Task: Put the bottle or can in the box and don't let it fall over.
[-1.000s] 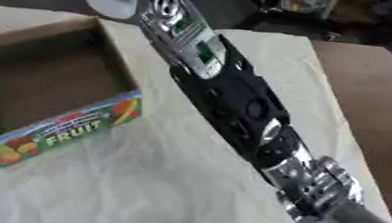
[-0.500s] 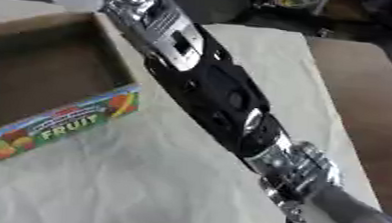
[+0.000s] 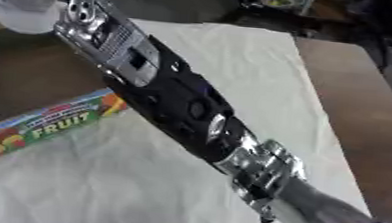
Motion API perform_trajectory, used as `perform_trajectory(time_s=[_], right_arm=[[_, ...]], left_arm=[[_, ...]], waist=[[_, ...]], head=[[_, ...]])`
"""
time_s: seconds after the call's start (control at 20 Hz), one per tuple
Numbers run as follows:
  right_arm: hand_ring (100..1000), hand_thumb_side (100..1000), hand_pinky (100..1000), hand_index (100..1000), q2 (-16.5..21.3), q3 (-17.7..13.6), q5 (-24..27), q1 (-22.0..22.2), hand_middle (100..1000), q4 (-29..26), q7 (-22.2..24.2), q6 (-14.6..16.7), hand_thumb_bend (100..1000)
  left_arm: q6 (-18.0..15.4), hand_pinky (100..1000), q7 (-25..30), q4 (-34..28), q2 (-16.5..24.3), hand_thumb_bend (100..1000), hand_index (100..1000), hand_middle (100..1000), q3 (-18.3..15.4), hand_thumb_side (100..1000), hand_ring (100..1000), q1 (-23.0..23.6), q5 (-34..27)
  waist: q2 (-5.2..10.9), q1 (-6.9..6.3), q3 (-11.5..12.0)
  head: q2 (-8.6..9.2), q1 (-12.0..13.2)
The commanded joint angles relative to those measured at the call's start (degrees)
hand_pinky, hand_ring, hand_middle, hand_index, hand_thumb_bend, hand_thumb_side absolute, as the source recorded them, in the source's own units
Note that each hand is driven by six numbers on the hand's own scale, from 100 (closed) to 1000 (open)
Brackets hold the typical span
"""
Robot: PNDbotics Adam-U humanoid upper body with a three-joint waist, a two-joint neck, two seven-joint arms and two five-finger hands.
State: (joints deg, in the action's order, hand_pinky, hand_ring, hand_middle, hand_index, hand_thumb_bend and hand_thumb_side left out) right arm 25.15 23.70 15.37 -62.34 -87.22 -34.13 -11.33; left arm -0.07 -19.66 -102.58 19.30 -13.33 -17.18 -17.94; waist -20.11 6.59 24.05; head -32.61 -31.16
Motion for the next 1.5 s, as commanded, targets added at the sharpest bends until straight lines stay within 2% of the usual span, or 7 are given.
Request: perform_trajectory(time_s=[0.05,0.45,0.6,0.7,0.9,1.25,1.5], right_arm=[[642,470,866,184,0.14,0.23,-1.01,-0.56,380,0.52,2.29,0.18,100],[1000,470,1000,613,0.03,0.94,-3.99,0.43,825,0.94,12.89,-2.82,100],[1000,521,1000,816,0.11,0.99,-6.97,0.72,1000,1.26,16.75,-3.74,100],[1000,548,1000,886,0.26,0.78,-10.19,0.85,1000,1.43,19.49,-4.47,100],[1000,558,1000,871,0.17,-0.68,-14.36,0.95,1000,1.85,21.98,-6.52,100],[1000,581,1000,928,0.53,-1.53,-14.44,0.91,1000,1.19,24.24,-8.42,100],[1000,497,1000,938,0.77,-2.37,-13.8,0.81,1000,0.87,27.4,-8.39,100]], left_arm=[[-0.15,1000,0.16,-0.18,0.73,393,709,827,-0.76,526,974,-0.3,0.17],[-0.05,1000,0.04,0.66,0.45,392,708,826,-1.18,523,975,0.04,0.21],[0.02,1000,0.08,0.91,0.33,394,708,826,-1.25,527,975,0.06,0.15],[0.04,1000,0.06,0.99,0.33,394,707,826,-1.32,529,975,0.09,0.12],[0.09,1000,0.06,1.01,0.28,394,708,826,-1.43,531,975,0.15,0.1],[0.14,1000,0.02,1.1,0.3,394,708,827,-1.67,532,975,0.4,0.1],[0.19,1000,0.12,1.1,0.28,396,708,827,-1.77,534,961,0.39,0.05]], waist=[[0.84,-0.45,0.18],[0.78,-0.47,0.18],[0.81,-0.41,0.08],[0.8,-0.4,-0.06],[0.77,-0.45,-0.28],[0.78,-0.65,-0.6],[0.78,-0.71,-0.77]], head=[[0.63,-0.12],[0.93,-0.56],[0.93,-0.65],[0.91,-0.58],[0.8,-0.73],[0.66,-0.79],[0.6,-0.74]])
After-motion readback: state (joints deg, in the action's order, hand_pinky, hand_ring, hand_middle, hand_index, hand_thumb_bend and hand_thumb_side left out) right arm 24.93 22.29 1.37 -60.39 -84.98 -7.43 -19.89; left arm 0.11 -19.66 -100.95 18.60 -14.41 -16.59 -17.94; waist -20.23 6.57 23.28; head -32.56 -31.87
